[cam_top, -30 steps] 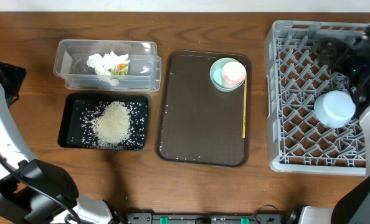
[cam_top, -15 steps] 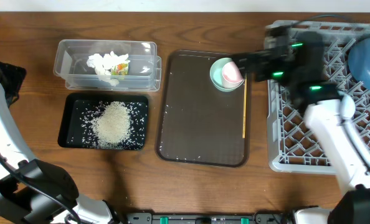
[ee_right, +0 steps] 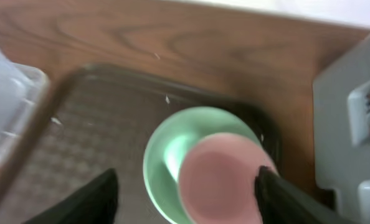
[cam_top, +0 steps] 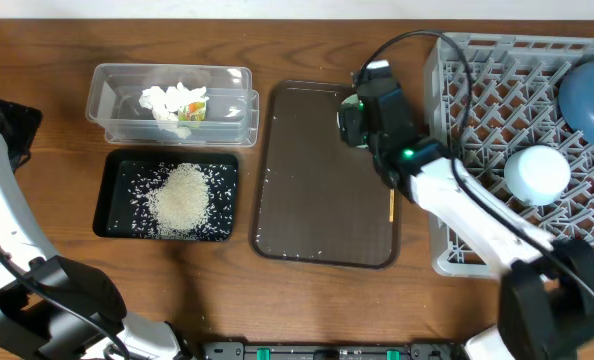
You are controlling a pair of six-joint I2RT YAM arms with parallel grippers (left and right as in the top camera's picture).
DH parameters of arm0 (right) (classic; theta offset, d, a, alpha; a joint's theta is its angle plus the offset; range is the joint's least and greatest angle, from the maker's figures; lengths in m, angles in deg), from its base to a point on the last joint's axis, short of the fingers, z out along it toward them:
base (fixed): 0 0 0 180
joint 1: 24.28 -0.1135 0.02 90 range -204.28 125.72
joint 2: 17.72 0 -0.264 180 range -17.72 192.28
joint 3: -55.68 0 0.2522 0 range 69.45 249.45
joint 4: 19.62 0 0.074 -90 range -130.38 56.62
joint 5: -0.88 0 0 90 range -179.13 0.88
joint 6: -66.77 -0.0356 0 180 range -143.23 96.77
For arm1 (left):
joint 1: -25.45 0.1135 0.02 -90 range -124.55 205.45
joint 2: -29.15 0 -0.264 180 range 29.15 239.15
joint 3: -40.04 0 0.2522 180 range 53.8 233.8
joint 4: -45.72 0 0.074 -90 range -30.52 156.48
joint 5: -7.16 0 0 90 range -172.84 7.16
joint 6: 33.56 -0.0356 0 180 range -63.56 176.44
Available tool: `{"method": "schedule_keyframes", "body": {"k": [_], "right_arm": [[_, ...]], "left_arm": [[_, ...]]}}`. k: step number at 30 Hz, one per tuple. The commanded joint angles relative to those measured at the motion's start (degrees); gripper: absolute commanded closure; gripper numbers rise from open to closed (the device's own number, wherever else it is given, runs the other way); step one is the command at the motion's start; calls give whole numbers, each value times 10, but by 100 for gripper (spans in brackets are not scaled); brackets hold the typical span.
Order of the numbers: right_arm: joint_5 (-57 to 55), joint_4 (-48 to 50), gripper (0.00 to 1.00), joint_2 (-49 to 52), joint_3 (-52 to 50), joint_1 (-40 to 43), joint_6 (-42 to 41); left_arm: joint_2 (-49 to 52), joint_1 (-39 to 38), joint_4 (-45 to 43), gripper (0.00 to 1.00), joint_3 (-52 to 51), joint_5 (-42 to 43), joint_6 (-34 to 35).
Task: Sort waste into correct bins and load items into the dishwasher rack
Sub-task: 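Move the right gripper to the pink cup in the green bowl, then grasp the pink cup rim with the right gripper and lift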
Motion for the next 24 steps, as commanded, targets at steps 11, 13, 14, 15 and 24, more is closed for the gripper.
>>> {"method": "schedule_keyframes", "body": {"k": [11,13,14,15,24], "right_arm": [[-7,32,50,78,1,-4,2],[-7,31,51,87,1,-2,2],[-7,30,52,91,1,-3,2],[-6,27,54,92,1,-4,2],[-5,40,78,90,6,-7,2]], "left_arm": [[3,2,2,5,1,-3,-2],[3,2,2,5,1,-3,-2],[3,2,2,5,1,-3,-2],[3,2,2,5,1,-3,-2],[3,2,2,5,1,-3,-2]]}}
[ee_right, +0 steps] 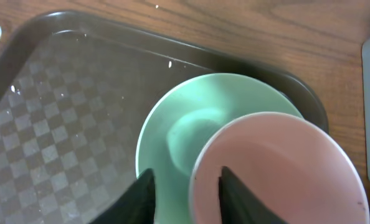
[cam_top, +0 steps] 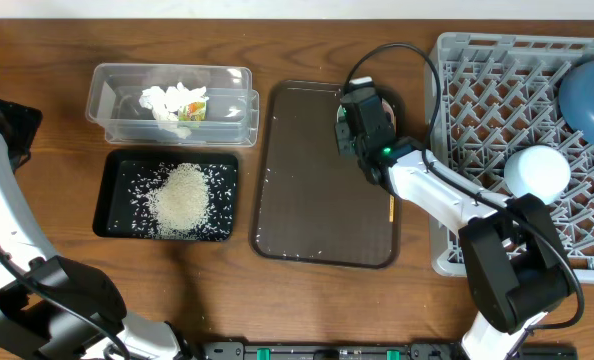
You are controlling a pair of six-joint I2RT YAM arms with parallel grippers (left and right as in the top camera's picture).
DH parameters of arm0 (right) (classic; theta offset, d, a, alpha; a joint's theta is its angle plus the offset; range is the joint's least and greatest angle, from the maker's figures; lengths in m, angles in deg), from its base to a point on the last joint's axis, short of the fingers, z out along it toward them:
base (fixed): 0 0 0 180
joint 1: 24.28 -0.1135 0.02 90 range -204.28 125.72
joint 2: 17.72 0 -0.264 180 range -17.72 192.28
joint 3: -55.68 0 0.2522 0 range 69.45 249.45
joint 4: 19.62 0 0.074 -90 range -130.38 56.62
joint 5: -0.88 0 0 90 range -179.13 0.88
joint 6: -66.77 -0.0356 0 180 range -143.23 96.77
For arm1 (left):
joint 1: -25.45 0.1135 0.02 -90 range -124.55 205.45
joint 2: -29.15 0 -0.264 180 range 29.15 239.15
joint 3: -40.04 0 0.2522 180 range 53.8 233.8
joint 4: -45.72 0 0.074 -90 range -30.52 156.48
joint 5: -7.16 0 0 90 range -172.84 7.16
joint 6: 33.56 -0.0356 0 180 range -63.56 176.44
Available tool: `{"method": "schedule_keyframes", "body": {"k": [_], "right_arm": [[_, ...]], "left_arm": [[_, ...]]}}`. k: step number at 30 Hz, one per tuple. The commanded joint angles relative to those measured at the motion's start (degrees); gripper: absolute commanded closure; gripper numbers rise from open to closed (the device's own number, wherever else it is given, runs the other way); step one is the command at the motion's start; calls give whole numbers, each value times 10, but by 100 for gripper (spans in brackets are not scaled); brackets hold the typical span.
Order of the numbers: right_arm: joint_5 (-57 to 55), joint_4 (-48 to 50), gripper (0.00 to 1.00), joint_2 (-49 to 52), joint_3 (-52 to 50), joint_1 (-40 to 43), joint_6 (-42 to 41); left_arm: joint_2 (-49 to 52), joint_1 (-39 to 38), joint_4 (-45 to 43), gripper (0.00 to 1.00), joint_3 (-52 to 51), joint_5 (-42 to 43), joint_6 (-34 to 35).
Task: Sort waste into correct bins and load items into the dishwasher rack
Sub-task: 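Grasp the pink cup rim with the right gripper and lift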
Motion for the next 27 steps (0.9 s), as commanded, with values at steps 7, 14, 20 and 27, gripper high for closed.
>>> {"method": "schedule_keyframes", "body": {"k": [7,14,20,27], "right_arm": [[-8,-67,99,-6,61,-4,-6],[6,-129,99,-30,114,-3,-12],[70,-185,99,-124,131,33,-39],[273,-287,99,-226,131,191,-40]], "left_arm": [[3,2,2,5,1,-3,-2],[3,2,2,5,1,-3,-1],[3,2,2,5,1,-3,-2],[3,2,2,5,1,-3,-2]]}}
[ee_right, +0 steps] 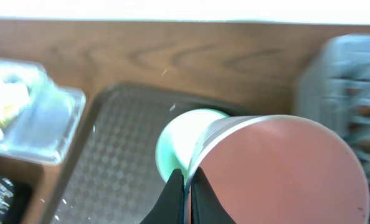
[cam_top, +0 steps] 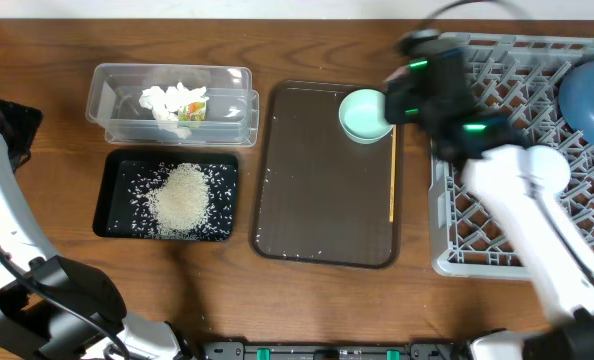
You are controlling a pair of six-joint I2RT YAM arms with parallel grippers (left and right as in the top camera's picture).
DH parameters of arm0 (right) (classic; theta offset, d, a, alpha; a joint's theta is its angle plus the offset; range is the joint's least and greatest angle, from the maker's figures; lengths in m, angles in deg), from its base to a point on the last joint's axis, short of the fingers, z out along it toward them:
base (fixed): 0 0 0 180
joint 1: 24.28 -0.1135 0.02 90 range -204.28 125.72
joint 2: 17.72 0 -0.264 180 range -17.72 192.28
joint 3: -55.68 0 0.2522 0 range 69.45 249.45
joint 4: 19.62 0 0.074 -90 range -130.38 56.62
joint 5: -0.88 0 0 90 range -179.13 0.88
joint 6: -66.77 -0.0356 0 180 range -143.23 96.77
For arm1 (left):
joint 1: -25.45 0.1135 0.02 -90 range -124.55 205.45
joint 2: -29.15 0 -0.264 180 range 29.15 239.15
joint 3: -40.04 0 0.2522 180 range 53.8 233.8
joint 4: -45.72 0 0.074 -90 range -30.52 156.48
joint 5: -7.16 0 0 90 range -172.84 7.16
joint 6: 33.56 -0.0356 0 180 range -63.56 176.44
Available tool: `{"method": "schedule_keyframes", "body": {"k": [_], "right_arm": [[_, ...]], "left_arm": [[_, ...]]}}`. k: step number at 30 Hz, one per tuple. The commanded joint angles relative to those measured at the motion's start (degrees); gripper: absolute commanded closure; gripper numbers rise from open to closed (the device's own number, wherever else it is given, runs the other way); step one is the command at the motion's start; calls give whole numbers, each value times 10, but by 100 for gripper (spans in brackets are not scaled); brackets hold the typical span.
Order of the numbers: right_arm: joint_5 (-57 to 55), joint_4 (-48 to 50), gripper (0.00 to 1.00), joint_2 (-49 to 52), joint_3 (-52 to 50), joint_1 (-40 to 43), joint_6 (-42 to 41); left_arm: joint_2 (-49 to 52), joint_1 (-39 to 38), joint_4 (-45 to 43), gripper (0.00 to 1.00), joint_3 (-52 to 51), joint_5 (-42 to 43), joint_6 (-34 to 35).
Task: Sort waste into correct bins and load items into the dishwasher rack
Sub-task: 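Grasp the pink cup rim with the right gripper and lift, then carry the pink cup right and set it upside down in rack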
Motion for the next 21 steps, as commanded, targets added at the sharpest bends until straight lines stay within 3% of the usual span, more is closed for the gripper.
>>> {"method": "schedule_keyframes", "body": {"k": [1,8,11,17,21], "right_arm": [[149,-40,99,-38,7,96,-11],[447,-102,99,-45,3,356,19],[532,-102,99,-45,-9,431,29],[631,-90,99,-43,-49,556,41],[635,-28,99,-39,-96,601,34]], "left_arm": [[3,2,2,5,1,-3,-2],[3,2,2,5,1,-3,-2],[3,2,2,5,1,-3,-2],[3,2,2,5,1,-3,-1],[3,2,2,5,1,-3,-2]]}}
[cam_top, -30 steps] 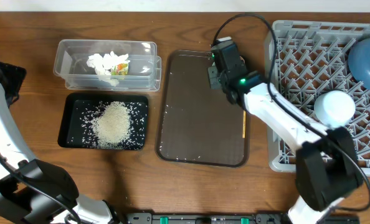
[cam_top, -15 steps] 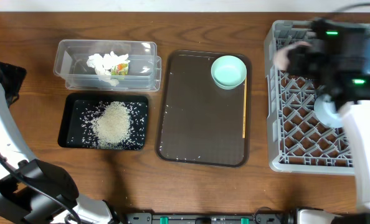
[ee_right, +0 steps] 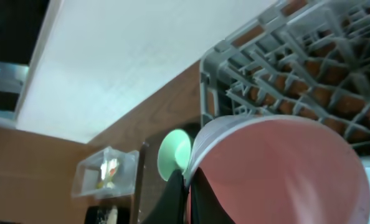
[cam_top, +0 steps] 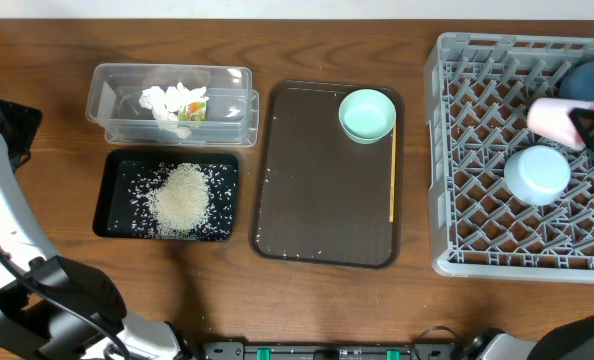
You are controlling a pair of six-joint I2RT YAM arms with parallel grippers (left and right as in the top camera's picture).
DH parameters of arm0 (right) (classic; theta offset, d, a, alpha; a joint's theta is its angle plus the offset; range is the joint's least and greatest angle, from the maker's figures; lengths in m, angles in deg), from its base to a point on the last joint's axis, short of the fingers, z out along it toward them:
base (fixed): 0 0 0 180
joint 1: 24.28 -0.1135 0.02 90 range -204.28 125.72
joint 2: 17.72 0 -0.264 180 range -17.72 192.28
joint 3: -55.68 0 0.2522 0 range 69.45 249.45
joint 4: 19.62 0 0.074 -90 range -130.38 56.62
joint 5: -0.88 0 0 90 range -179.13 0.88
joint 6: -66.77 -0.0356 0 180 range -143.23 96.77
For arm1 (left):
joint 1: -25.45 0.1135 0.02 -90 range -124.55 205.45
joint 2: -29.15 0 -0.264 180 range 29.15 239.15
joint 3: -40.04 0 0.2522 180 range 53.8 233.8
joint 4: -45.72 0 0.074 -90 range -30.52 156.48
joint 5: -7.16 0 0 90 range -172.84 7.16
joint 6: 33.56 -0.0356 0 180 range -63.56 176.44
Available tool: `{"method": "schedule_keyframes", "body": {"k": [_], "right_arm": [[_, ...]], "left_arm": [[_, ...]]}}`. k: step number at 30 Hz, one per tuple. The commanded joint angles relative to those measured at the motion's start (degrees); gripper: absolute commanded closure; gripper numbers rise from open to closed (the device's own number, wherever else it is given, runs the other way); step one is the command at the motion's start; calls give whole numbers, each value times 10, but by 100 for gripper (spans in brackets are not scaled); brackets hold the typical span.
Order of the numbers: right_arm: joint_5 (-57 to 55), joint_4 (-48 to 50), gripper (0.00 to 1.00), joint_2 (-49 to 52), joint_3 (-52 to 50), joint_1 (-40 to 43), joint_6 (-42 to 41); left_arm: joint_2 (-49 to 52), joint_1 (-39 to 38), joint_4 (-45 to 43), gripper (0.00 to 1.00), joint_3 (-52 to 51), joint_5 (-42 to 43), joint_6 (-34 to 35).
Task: Sort waste into correct bins and load items into the dishwasher rack
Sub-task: 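Carry the pink cup right and set it upside down in rack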
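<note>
My right gripper [ee_right: 188, 182] is shut on the rim of a pink cup [ee_right: 278, 168], one finger inside and one outside. In the overhead view the pink cup [cam_top: 549, 118] hangs tilted over the right part of the grey dishwasher rack [cam_top: 477, 140], between a dark blue bowl [cam_top: 589, 82] and a white bowl [cam_top: 537, 172]. The right gripper [cam_top: 580, 128] reaches in from the right edge. A mint green bowl [cam_top: 367, 113] sits in the far right corner of the brown tray [cam_top: 317, 200]. A thin yellow stick [cam_top: 392, 176] lies along the tray's right side. The left gripper is out of view.
A clear bin [cam_top: 172, 100] with paper waste stands at the back left. In front of it is a black bin [cam_top: 167, 195] holding rice. The left arm runs along the table's left edge. In the right wrist view the rack [ee_right: 266, 68] fills the upper right.
My right gripper, still shut on the pink cup, was above the rack's near-left corner beside the tray. It is now over the rack's right part, beside the blue and white bowls.
The pink cup sat inside the green bowl on the tray, my right gripper open above it. Then the fingers straddled the cup's rim. Then the cup was held clear of the bowl near the rack's corner. Now it hangs over the rack; the green bowl stays on the tray.
</note>
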Motion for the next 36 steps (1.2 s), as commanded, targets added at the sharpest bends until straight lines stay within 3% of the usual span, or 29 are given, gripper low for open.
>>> {"method": "schedule_keyframes", "body": {"k": [1,7,16,36], "right_arm": [[59,46,99,7,-37,31,-7],[120,204,99,52,-86,58,-55],[134,296,99,173,-92,59,-71],[125,310,99,221,-92,95,-63]], "left_arm": [[3,2,2,5,1,-3,-2],[3,2,2,5,1,-3,-1],[3,2,2,5,1,-3,-2],[3,2,2,5,1,-3,-1]]}}
